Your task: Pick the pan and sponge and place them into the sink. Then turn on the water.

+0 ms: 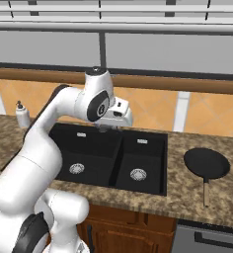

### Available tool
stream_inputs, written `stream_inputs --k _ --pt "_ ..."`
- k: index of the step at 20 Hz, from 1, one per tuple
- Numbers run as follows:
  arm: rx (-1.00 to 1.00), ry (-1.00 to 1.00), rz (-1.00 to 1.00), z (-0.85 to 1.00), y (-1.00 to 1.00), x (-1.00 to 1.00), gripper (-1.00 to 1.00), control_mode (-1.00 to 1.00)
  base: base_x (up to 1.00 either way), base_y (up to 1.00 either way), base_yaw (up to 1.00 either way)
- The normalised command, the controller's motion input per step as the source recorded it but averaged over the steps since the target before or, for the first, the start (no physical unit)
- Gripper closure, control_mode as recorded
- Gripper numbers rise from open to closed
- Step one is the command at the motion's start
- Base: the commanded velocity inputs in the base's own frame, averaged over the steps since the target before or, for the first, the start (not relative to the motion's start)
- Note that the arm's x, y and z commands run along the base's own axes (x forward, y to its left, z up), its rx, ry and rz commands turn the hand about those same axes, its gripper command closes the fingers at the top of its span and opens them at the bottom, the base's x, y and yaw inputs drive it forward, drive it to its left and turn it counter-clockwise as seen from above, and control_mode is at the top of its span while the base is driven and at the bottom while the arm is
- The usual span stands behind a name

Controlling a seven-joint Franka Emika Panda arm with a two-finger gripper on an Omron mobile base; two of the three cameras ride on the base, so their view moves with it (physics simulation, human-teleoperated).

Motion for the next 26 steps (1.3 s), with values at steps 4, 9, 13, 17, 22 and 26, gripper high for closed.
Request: stream_inputs --k 4,9,13,17,22,26 --pt "-0.05 0.0 -0.06 -0.37 -1.0 0.49 -1.0 -1.0 0.0 0.0 0.0" --pt "-0.04 0.0 -0.07 -0.47 -1.0 0.26 -1.0 -1.0 0.0 0.0 0.0" --pt "0.0 0.0 -0.01 -0.37 -1.0 -0.09 -1.0 -1.0 0.0 0.0 0.0" --pt "0.0 0.09 0.0 -0.35 -1.0 -0.07 -1.0 -1.0 0.0 0.0 0.0" --pt "0.01 0.12 0.0 -0.25 -1.0 0.0 -1.0 -1.0 0.0 0.0 0.0" --pt "0.04 0.04 0.0 -0.1 -0.92 -0.06 -1.0 -1.0 0.0 0.0 0.0"
